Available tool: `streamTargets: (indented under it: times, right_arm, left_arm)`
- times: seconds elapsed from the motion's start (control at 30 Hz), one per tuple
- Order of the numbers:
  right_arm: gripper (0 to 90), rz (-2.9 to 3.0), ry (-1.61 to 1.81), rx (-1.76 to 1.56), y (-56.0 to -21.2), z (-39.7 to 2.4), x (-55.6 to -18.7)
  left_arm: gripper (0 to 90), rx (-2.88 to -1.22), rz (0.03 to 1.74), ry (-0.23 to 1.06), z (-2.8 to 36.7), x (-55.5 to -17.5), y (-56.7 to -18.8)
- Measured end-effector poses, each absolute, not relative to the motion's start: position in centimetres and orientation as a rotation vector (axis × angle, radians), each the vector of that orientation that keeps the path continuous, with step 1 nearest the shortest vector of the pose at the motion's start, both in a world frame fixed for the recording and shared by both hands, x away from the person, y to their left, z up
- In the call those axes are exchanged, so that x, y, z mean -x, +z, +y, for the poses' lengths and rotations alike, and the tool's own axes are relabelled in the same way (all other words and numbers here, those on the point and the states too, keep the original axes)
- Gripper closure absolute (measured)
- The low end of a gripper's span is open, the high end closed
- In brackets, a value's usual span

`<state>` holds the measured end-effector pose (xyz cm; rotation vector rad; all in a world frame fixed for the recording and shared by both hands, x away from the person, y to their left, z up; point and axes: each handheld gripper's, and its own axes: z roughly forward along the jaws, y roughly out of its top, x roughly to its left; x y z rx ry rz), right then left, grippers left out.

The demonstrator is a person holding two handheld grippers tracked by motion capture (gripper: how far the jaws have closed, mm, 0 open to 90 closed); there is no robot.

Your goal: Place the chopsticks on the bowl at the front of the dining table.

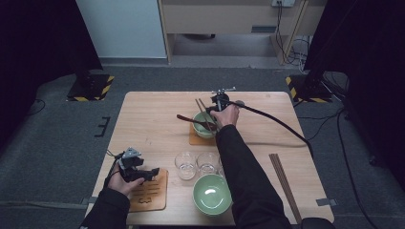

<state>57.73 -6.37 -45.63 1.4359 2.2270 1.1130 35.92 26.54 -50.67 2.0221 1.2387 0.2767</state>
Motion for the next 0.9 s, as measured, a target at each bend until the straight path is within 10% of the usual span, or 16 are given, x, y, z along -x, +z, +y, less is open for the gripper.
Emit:
streamTargets:
  times: [0.9]
  right_arm:
    - [35.6, 2.150, 1.270, -1.277, -40.4, -14.3, -51.3]
  left_arm:
    - [15.4, -2.031, 1.246, 0.284, 26.4, -36.0, -50.8]
